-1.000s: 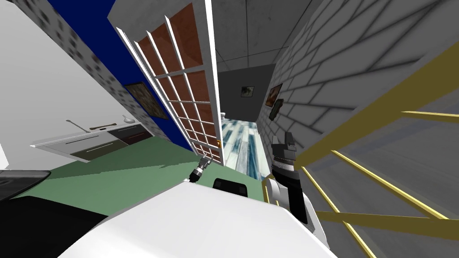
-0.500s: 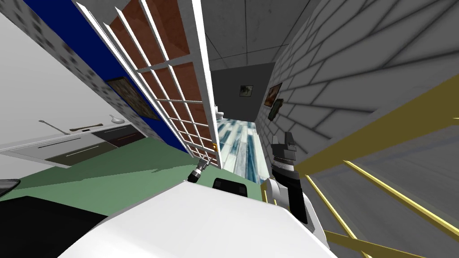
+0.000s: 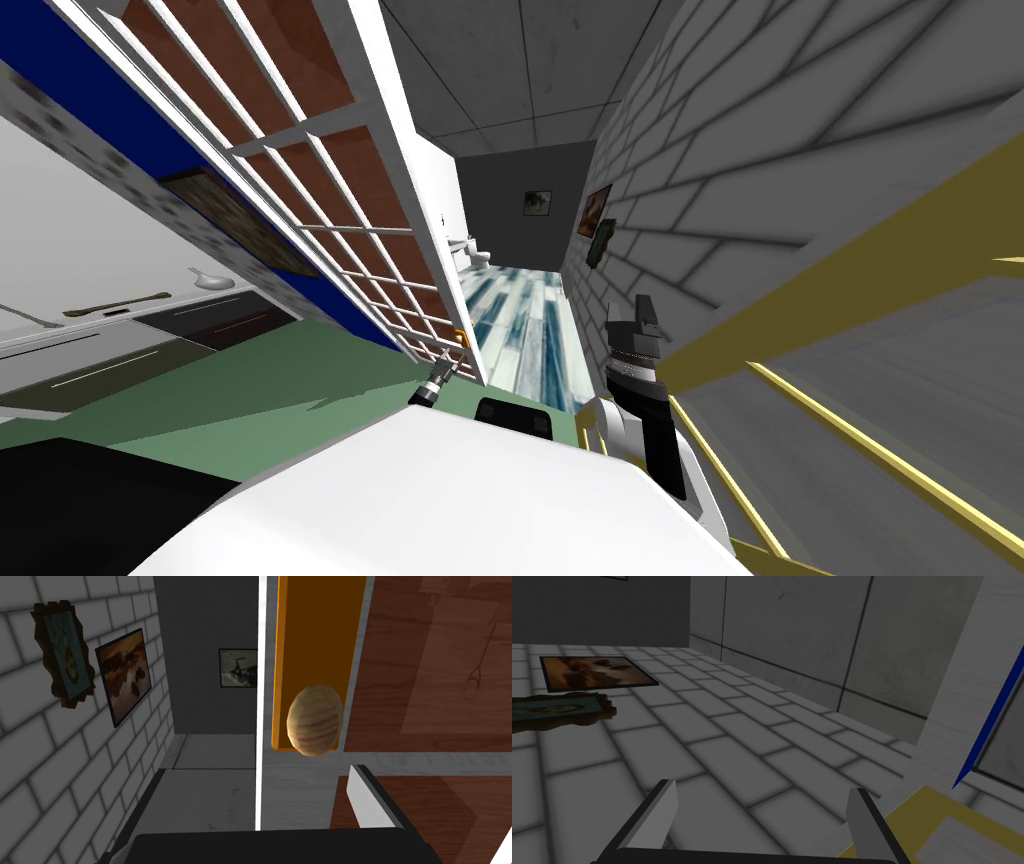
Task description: Pull the door open
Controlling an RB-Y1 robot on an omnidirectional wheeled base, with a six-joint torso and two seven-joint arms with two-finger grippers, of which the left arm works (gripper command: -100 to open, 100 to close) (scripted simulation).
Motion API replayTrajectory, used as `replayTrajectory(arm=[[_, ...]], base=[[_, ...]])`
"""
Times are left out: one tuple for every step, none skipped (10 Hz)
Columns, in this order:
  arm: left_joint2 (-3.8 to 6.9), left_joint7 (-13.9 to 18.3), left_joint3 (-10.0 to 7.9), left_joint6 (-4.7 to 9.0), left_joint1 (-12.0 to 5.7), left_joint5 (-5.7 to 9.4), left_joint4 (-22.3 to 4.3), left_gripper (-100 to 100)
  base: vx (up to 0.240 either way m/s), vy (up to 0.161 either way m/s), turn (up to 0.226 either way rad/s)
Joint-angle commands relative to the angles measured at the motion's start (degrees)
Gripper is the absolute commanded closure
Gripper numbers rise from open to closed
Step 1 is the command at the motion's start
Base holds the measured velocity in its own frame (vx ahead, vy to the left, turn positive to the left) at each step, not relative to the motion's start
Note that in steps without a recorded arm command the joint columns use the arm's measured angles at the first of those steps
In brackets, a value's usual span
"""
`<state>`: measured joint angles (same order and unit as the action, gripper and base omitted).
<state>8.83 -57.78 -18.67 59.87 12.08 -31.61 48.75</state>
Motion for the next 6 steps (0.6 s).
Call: replayTrajectory(arm=[[1.72,0.4,-2.05,1.92,0.41,1.32,-2.1,-100],[2.11,0.4,-2.56,2.38,0.46,1.64,-2.7,-100],[2.8,0.5,-3.43,3.19,0.55,2.2,-3.7,-100],[3.46,0.6,-4.28,3.97,0.64,2.73,-4.7,-100],[2.98,0.5,-3.68,3.29,0.74,2.34,-3.7,-100],[2.98,0.5,-3.68,3.29,0.74,2.34,-3.7,100]], base=[[0.178,-0.021,-0.212],[0.191,-0.031,-0.186],[0.188,-0.016,-0.171],[0.193,0.017,-0.15],[0.081,0.013,-0.001],[-0.023,-0.006,0.037]])
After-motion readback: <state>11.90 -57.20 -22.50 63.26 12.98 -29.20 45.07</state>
